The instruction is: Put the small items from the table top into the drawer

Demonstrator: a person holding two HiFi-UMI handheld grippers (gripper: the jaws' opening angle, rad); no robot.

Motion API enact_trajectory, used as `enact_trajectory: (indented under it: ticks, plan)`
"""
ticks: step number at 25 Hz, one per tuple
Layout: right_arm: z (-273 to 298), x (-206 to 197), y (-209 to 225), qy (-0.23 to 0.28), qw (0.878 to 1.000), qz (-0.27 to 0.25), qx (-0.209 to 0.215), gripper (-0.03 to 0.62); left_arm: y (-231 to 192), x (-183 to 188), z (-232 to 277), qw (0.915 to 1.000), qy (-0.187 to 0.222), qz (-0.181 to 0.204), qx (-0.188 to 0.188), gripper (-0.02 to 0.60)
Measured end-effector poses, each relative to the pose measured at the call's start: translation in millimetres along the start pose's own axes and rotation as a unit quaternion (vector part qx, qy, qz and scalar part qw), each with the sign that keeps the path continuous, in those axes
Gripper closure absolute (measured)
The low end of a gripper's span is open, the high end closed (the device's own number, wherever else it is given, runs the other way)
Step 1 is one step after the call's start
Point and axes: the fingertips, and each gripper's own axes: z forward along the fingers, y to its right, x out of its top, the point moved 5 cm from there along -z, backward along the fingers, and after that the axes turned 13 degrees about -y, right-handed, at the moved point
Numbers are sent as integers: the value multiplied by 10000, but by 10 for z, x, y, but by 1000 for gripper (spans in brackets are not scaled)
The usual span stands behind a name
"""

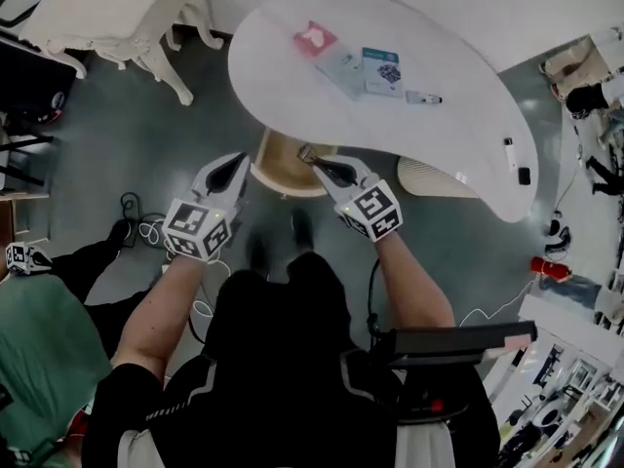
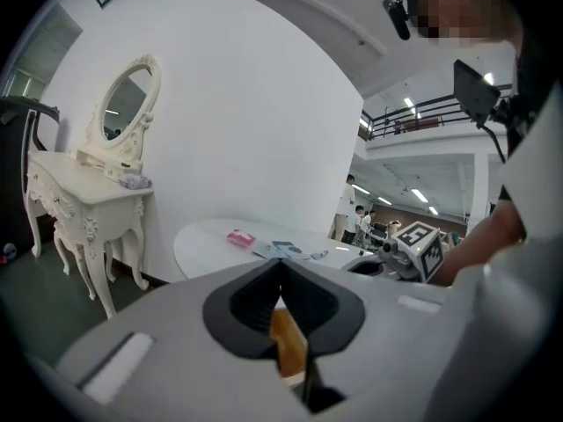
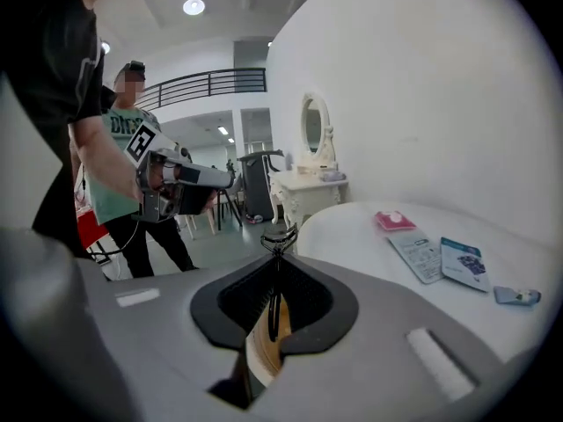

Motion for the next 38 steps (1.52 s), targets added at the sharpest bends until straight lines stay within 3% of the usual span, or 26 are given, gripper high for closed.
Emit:
enact_trajectory:
  ticks: [7,15,24,31,38]
  plan:
    - [681,-344,126,-854,9905,-825,687,568,-254,-433,406,9981,-306,-374,391,581]
    - [1313,-672,164,-1710,9698,-1354,1095,568,-429,-742,685,9952,-425,-639,602,581]
    - [1813,-893,62,-2482,9325,-2250,1347,568,-503,-864,649,9922,-551,-742,838,581]
    - [2066,-1083,34,-2883,9179,-2367,1358,568,-525,-841,673,9914,-484,-815,903,581]
    - [2278,-1267,83,-3237,9157,-2066,1185,568,-480,-864,674,9915,-556,-774,886,581]
